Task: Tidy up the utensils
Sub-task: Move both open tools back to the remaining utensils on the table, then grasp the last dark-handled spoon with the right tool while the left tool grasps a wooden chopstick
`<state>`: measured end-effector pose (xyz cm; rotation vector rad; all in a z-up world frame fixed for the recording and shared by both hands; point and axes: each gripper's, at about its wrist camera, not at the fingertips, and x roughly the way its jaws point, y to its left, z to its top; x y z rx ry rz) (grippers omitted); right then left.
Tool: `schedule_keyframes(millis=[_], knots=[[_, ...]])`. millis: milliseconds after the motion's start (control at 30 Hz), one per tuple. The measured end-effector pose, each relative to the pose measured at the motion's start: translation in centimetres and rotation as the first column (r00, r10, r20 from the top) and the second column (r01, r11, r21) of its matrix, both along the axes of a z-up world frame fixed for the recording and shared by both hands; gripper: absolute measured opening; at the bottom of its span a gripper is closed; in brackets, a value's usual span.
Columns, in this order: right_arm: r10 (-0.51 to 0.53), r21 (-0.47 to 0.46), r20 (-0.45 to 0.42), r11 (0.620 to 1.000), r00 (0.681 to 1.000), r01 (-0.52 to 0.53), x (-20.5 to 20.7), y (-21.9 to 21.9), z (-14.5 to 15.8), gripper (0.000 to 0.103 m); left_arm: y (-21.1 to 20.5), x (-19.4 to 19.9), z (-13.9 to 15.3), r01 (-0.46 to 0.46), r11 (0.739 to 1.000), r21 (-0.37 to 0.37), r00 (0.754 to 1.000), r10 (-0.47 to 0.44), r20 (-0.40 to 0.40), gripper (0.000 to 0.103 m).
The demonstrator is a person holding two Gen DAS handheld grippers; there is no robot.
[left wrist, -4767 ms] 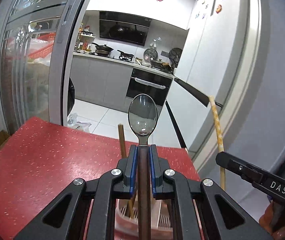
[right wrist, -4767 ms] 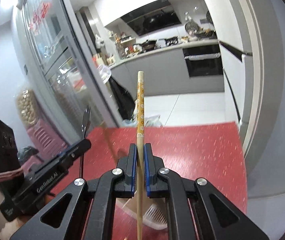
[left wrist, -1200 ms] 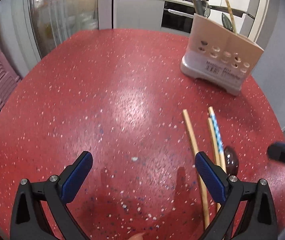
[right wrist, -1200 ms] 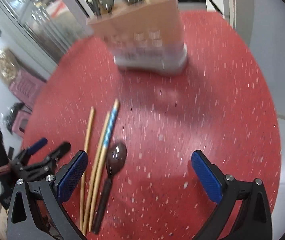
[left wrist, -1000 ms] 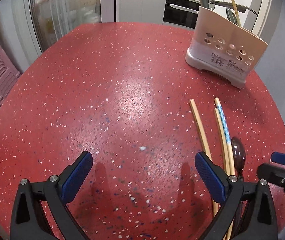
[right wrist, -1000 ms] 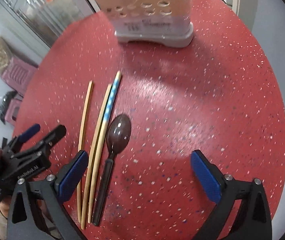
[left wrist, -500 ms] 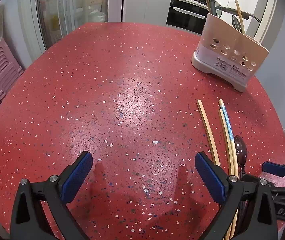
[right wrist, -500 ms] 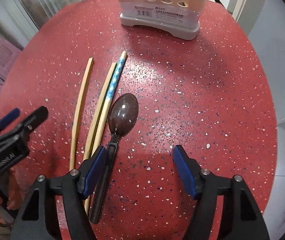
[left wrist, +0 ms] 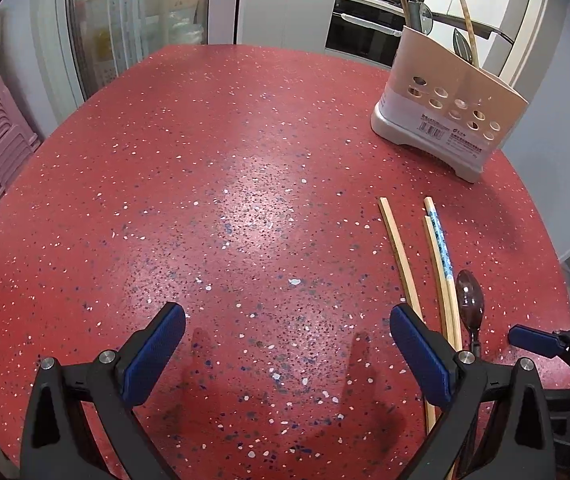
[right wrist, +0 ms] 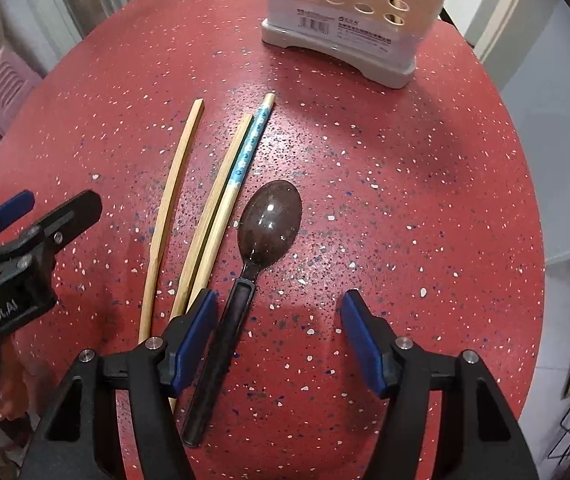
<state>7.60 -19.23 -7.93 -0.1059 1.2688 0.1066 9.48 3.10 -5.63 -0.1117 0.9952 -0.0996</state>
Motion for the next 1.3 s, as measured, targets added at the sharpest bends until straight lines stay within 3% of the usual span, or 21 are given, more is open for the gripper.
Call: schedule_keyframes(millis=[67,167,233,267,933,1200,1300], knots=[[0.012,0.002,-0.002,1.0,1.0,-0.012,-0.2,0.2,0.1,0.061,-0.4,0.3,0.0,0.011,1.0,-0.006,1.0,-0.011,-0.005,0.103],[0.012,0.007,0.001,1.0,1.0,-0.012,-0.5,-1.3,0.5,0.043,-1.3,0.8,0.0,0.043,0.999,-0.005,0.999,-0.043,-0.022,0.103],[0.009,0.019,0.007,1.0,1.0,-0.009,-0.6,-2.0,0.6,0.019,-2.1,1.1,0.0,0.065,0.998,0.001,0.997,-0.065,-0.034,0.103],[0.007,0.021,0.011,1.0,1.0,-0.008,-0.7,-2.2,0.6,0.014,-2.6,1.3,-0.1,0.075,0.997,0.002,0.996,-0.075,-0.04,0.103],[0.026,0.108,0.042,0.994,0.999,-0.03,-1.2,-5.0,0.6,0.012,-6.7,2.2,-1.3,0.135,0.983,0.127,0.986,-0.121,-0.116,0.103],[0.031,0.139,0.039,0.99,0.999,-0.036,-1.2,-5.5,0.6,0.012,-7.8,2.7,-1.5,0.158,0.979,0.125,0.982,-0.142,-0.127,0.103],[0.024,0.187,0.033,0.982,0.999,-0.03,-1.1,-6.2,0.6,0.012,-8.6,2.7,-1.1,0.194,0.973,0.122,0.976,-0.178,-0.127,0.087]])
